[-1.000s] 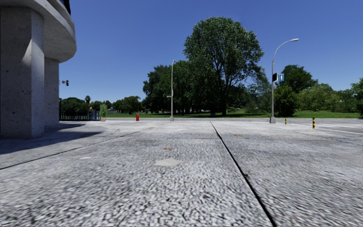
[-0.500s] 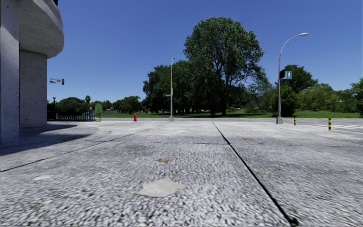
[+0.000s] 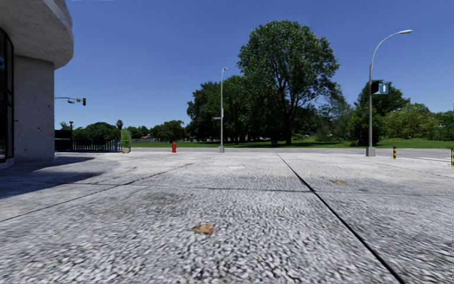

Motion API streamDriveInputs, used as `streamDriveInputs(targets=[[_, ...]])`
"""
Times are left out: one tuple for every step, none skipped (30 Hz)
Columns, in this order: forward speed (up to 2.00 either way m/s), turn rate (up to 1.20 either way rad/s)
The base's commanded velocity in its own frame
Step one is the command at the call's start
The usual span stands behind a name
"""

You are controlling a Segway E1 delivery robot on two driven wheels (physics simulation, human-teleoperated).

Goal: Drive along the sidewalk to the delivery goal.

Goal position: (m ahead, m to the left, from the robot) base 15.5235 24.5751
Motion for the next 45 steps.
streamDriveInputs(targets=[[2.00, 0.29], [2.00, 0.29], [2.00, 0.31], [2.00, 0.32], [2.00, 0.32], [2.00, 0.32], [2.00, 0.33], [2.00, 0.33], [2.00, 0.33], [2.00, 0.33], [2.00, 0.33], [2.00, 0.33], [2.00, 0.33], [2.00, 0.33], [2.00, 0.33], [2.00, 0.33], [2.00, 0.33], [2.00, 0.33], [2.00, 0.33], [2.00, 0.33], [2.00, 0.33], [2.00, 0.33], [2.00, 0.33], [2.00, 0.33], [2.00, 0.33], [2.00, 0.33], [2.00, 0.33], [2.00, 0.33], [2.00, 0.33], [2.00, 0.33], [2.00, 0.33], [2.00, 0.33], [2.00, 0.33], [2.00, 0.33], [2.00, 0.33], [2.00, 0.33], [2.00, 0.33], [2.00, 0.33], [2.00, 0.33], [2.00, 0.33], [2.00, 0.33], [2.00, 0.33], [2.00, 0.33], [2.00, 0.33], [2.00, 0.33]])
